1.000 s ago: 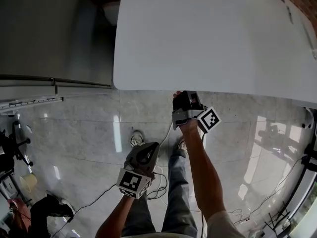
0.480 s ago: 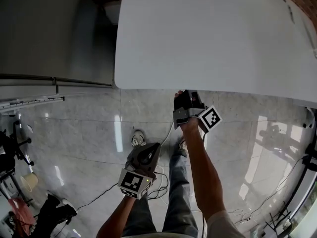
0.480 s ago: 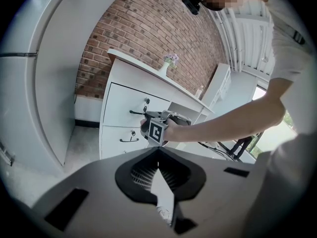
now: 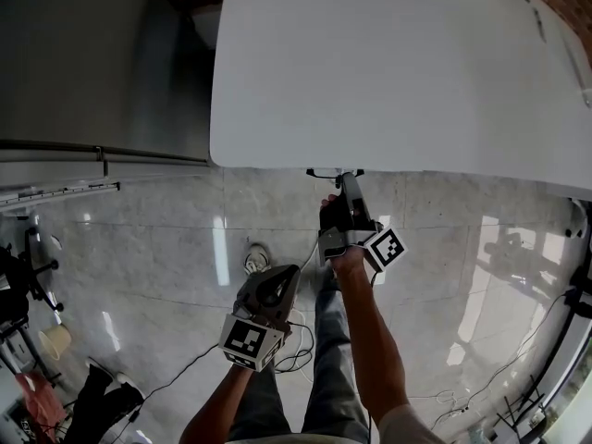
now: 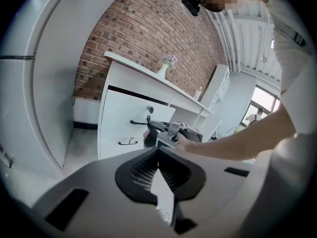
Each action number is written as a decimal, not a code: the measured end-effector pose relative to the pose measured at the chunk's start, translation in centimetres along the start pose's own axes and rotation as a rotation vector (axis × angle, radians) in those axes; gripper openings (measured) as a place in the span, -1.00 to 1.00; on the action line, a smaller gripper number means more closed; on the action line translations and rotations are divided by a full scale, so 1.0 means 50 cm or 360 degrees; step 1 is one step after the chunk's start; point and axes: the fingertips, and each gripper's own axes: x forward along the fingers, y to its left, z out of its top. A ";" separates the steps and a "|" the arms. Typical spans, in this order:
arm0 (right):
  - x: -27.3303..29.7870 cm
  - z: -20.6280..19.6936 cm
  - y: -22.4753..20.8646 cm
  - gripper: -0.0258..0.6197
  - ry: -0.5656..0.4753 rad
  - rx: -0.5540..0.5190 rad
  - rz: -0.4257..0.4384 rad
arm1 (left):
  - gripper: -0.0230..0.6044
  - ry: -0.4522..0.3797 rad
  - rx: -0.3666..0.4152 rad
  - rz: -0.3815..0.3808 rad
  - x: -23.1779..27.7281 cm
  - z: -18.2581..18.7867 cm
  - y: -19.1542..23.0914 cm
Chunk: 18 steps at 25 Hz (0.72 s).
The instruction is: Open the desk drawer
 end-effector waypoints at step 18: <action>-0.194 -0.043 -0.033 -0.82 -0.0018 0.0027 -0.0083 | -0.89 0.0001 0.0012 0.0001 -0.013 -0.010 -0.019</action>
